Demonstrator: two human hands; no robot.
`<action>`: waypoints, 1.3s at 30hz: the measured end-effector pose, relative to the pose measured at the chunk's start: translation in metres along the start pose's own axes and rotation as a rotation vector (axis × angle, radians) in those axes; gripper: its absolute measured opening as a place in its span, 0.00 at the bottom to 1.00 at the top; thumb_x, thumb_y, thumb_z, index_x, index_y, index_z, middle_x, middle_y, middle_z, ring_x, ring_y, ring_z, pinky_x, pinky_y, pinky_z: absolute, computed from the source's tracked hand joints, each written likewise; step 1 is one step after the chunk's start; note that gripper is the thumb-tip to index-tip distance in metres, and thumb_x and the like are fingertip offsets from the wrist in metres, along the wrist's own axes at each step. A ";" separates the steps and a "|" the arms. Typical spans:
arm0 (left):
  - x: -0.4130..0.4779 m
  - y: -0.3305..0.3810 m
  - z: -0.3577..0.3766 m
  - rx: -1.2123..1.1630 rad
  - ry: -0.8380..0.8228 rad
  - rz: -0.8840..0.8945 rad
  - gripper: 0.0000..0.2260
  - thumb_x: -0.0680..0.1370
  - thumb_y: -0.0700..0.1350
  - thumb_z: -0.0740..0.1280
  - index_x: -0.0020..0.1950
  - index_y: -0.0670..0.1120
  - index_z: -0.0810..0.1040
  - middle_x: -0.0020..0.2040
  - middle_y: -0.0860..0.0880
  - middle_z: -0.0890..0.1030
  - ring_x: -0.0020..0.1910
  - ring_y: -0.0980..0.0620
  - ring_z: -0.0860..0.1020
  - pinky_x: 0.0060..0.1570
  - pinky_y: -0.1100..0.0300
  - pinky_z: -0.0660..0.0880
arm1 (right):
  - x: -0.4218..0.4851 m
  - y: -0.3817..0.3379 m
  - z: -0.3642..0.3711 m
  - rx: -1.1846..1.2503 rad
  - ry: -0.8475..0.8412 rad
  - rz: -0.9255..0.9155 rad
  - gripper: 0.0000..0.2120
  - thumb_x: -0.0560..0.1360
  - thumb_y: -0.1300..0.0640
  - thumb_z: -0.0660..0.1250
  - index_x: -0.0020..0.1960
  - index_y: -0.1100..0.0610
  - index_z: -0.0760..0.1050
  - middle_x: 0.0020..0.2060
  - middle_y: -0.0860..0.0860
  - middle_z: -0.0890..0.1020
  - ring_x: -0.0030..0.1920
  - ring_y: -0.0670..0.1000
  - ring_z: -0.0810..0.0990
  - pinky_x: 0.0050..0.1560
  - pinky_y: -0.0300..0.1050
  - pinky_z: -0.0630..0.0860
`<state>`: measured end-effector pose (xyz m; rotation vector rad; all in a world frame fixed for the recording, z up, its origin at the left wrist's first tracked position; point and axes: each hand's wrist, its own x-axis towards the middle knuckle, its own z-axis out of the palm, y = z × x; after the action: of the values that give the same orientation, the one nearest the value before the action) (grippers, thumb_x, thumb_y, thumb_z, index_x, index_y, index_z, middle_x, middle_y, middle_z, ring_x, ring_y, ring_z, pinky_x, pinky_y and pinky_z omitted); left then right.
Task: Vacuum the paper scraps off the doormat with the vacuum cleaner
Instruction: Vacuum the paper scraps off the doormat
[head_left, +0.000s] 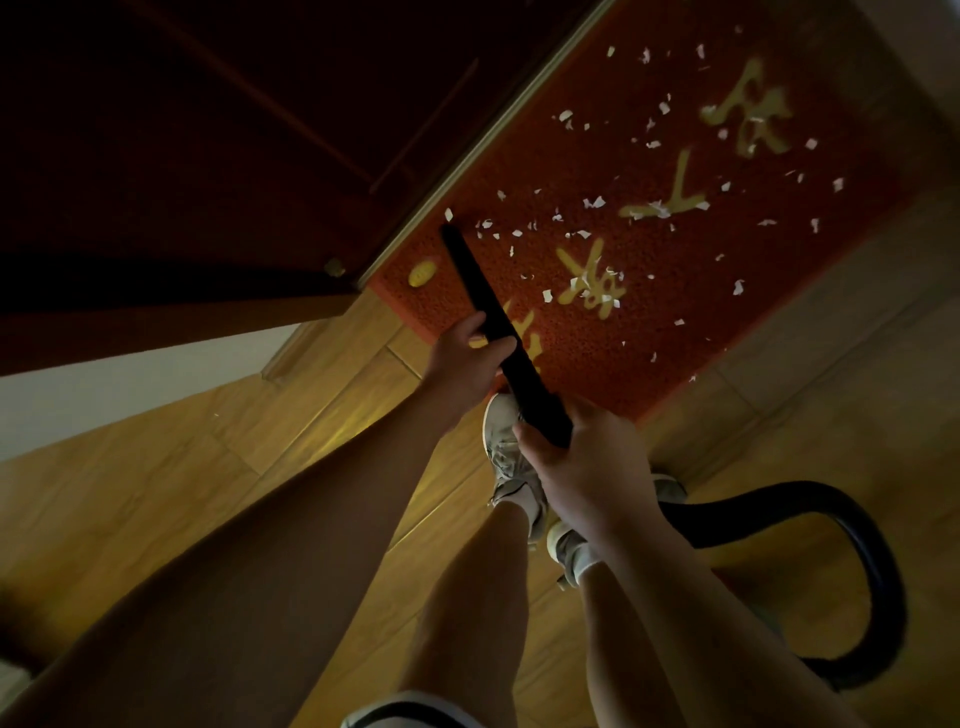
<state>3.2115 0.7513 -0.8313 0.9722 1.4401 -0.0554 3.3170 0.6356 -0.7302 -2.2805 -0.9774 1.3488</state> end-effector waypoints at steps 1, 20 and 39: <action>0.000 0.003 0.001 0.004 -0.002 0.003 0.27 0.75 0.50 0.71 0.73 0.45 0.75 0.66 0.47 0.78 0.62 0.50 0.79 0.63 0.51 0.79 | 0.001 0.000 -0.001 0.009 0.005 0.002 0.13 0.77 0.49 0.70 0.39 0.45 0.67 0.25 0.41 0.70 0.32 0.32 0.75 0.30 0.31 0.69; 0.000 0.013 0.012 0.036 0.020 -0.017 0.24 0.74 0.49 0.71 0.70 0.47 0.77 0.64 0.49 0.80 0.62 0.49 0.80 0.65 0.44 0.77 | 0.004 0.009 -0.005 0.053 -0.011 0.040 0.07 0.77 0.47 0.69 0.44 0.46 0.73 0.28 0.40 0.72 0.27 0.40 0.70 0.30 0.34 0.59; 0.005 0.012 0.011 0.032 0.034 0.009 0.20 0.80 0.41 0.69 0.72 0.44 0.75 0.64 0.47 0.79 0.55 0.53 0.81 0.46 0.64 0.78 | 0.005 0.010 -0.003 0.102 -0.015 0.051 0.08 0.77 0.46 0.70 0.44 0.46 0.71 0.29 0.40 0.73 0.27 0.39 0.71 0.28 0.31 0.60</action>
<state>3.2282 0.7551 -0.8312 1.0095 1.4699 -0.0558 3.3249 0.6323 -0.7376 -2.2365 -0.8401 1.4053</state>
